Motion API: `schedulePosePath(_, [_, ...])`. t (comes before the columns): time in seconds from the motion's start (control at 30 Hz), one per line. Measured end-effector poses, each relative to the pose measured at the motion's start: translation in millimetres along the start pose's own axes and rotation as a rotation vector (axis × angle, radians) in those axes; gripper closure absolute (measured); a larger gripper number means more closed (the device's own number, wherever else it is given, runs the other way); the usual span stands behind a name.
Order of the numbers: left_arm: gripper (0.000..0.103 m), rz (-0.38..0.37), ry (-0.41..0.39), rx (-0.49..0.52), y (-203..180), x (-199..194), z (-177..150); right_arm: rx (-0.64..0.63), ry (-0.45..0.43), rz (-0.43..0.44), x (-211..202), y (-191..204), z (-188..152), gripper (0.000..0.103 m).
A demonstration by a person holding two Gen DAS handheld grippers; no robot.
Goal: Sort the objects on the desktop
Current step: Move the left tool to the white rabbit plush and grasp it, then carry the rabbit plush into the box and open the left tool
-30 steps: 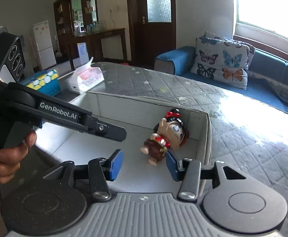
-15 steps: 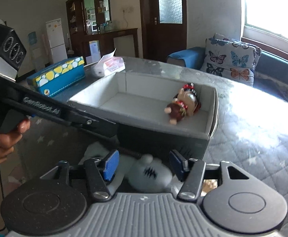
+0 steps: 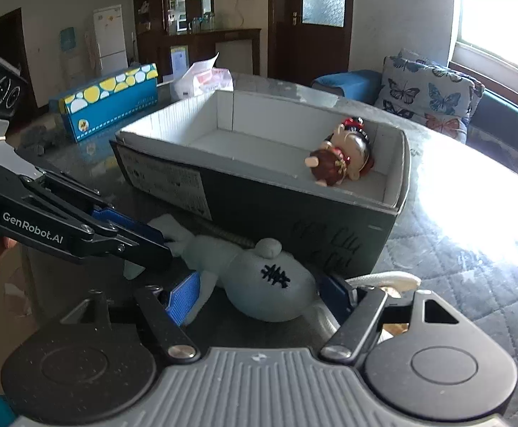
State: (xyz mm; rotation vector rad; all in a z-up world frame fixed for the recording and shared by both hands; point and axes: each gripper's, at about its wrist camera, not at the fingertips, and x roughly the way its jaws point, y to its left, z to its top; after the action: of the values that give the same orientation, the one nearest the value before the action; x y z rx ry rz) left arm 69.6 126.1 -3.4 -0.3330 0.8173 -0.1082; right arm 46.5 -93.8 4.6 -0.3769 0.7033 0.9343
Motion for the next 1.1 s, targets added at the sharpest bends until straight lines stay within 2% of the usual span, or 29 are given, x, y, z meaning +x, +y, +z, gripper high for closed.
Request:
schedulePosePath(0.17, [0.077, 0.002, -0.001, 0.004, 2, 6, 2, -0.045, 0.014, -0.008, 3, -2, -4, 0.027])
schedulePosePath(0.43, [0.08, -0.025, -0.005, 0.022, 0, 16, 0, -0.102, 0.022, -0.043, 9, -6, -8, 0.033])
schedulePosePath(0.53, [0.083, -0.028, -0.006, 0.008, 3, 18, 0, -0.109, 0.018, -0.058, 8, -6, -8, 0.038])
schedulePosePath(0.6, [0.087, -0.028, -0.012, 0.004, 4, 17, 0, -0.109, 0.011, -0.073, 7, -7, -8, 0.049])
schedulePosePath(0.77, [0.095, -0.038, -0.023, 0.003, 6, 11, 1, -0.102, 0.012, -0.084, 4, -10, -10, 0.053])
schedulePosePath(1.0, [0.096, -0.055, -0.057, 0.001, 5, -9, 1, -0.072, -0.024, -0.055, -14, -7, -10, 0.056])
schedulePosePath(1.1, [0.096, -0.065, -0.098, 0.012, 1, -26, 4, -0.072, -0.068, -0.055, -30, -2, -6, 0.056])
